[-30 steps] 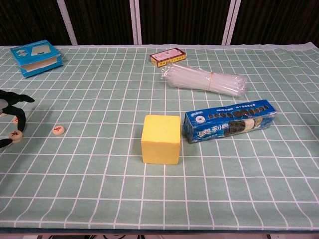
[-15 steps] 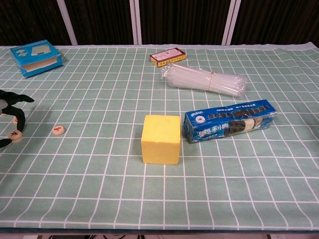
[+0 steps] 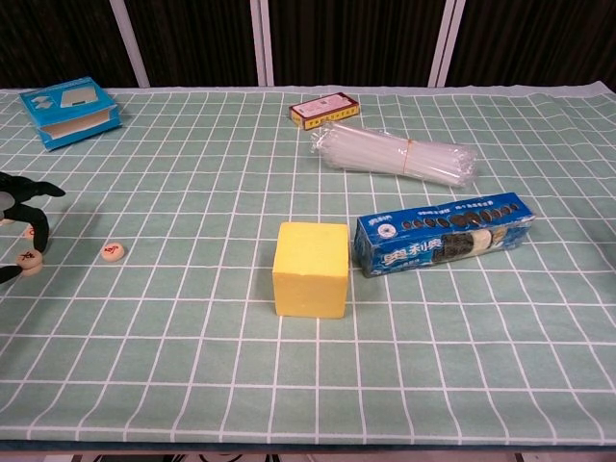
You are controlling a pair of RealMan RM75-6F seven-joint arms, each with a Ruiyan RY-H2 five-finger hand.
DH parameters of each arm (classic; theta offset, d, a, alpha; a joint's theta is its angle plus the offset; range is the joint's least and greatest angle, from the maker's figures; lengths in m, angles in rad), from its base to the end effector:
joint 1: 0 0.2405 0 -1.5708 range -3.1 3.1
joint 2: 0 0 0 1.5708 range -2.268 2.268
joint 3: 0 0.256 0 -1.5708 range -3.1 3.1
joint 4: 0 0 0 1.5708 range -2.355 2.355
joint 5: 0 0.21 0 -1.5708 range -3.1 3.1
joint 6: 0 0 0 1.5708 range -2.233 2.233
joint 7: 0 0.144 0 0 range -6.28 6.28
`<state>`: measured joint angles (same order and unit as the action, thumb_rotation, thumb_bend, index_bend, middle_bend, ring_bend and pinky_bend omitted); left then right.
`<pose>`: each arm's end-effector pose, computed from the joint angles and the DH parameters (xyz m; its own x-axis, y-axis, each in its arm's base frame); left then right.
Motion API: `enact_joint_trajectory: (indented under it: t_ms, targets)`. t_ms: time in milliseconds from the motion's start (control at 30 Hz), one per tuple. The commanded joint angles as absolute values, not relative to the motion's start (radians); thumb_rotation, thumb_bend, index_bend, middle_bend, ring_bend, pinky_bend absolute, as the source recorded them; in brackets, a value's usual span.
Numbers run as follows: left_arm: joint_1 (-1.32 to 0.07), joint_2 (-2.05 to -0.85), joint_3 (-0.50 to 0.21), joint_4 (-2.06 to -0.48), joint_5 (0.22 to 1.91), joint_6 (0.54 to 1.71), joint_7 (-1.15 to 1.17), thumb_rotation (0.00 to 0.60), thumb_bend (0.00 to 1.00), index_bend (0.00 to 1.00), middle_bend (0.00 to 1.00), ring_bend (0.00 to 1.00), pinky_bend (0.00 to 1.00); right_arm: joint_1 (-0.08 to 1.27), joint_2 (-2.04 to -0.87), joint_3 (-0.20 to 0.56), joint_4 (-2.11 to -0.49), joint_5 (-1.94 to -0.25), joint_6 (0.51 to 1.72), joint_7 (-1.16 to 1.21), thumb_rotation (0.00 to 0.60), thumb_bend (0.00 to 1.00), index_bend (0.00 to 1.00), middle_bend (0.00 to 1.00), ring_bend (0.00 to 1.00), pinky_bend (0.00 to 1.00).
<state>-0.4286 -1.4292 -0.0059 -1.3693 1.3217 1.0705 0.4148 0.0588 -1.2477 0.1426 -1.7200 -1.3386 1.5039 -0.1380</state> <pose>-0.2909 0.2693 0.0250 0.7043 0.2505 0.6643 0.7096 -0.2787 -0.6472 -0.2958 -0.1877 0.1322 0.2857 0.0632 0.9562 -0.9486 0.1602 0.2729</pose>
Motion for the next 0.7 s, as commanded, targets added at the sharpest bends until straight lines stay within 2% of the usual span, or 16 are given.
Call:
enact_joint_trajectory:
  t_ms: [33, 500, 700]
  targets:
    - [-0.429, -1.431, -0.005, -1.37, 1.321, 1.071, 0.419, 0.6, 0.35, 0.44, 0.05, 0.0, 0.0, 0.059, -1.248, 0.143, -1.721, -1.334, 1.503, -0.14, 0.6, 0.27, 0.12, 0.05, 0.0, 0.0]
    - [-0.425, -1.427, -0.001, -1.375, 1.323, 1.079, 0.431, 0.6, 0.35, 0.44, 0.05, 0.0, 0.0, 0.058, -1.249, 0.147, -1.723, -1.33, 1.506, -0.145, 0.6, 0.27, 0.12, 0.05, 0.0, 0.0]
    - [-0.425, -1.425, 0.002, -1.372, 1.312, 1.068, 0.438, 0.6, 0.32, 0.4, 0.05, 0.0, 0.0, 0.059, -1.25, 0.147, -1.722, -1.327, 1.505, -0.146, 0.6, 0.27, 0.12, 0.05, 0.0, 0.0]
